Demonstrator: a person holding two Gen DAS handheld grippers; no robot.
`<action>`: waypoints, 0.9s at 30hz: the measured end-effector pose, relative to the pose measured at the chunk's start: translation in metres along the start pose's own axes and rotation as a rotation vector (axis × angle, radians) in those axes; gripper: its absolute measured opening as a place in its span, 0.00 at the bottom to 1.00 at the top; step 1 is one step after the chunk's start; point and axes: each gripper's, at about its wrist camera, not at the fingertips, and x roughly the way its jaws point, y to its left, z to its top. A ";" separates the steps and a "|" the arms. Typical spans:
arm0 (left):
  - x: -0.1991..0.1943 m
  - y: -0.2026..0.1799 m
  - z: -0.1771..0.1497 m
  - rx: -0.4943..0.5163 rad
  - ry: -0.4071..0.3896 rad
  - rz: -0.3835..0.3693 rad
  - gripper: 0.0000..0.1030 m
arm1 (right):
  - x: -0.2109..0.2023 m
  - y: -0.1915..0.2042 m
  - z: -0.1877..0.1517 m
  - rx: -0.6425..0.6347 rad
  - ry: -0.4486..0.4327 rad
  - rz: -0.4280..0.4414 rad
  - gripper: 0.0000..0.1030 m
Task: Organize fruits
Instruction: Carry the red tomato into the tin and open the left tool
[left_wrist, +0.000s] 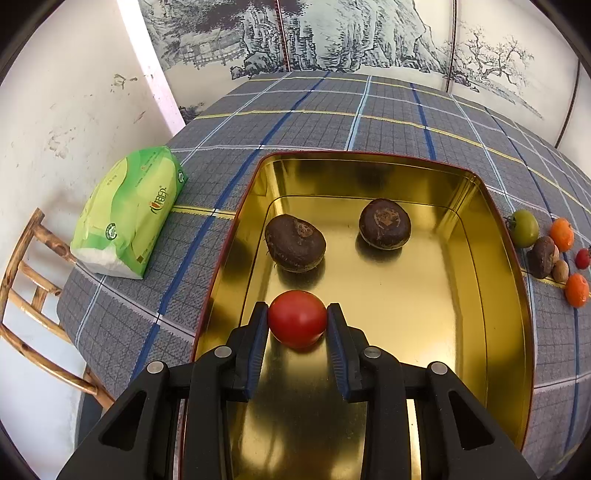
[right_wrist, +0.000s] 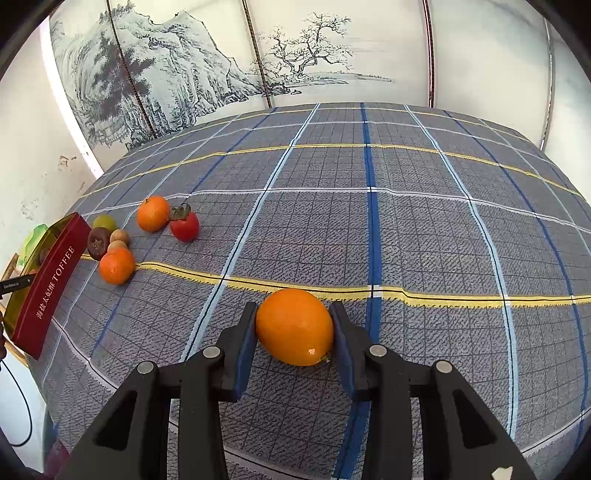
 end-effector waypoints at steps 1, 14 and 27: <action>0.000 -0.001 0.000 0.005 0.002 0.002 0.32 | 0.000 0.000 0.000 -0.001 0.000 -0.001 0.34; 0.001 -0.003 -0.001 0.021 0.010 0.032 0.33 | 0.000 0.001 0.000 -0.007 0.001 -0.007 0.35; -0.022 -0.007 -0.001 0.033 -0.058 0.089 0.51 | 0.000 0.002 0.000 -0.010 0.001 -0.011 0.34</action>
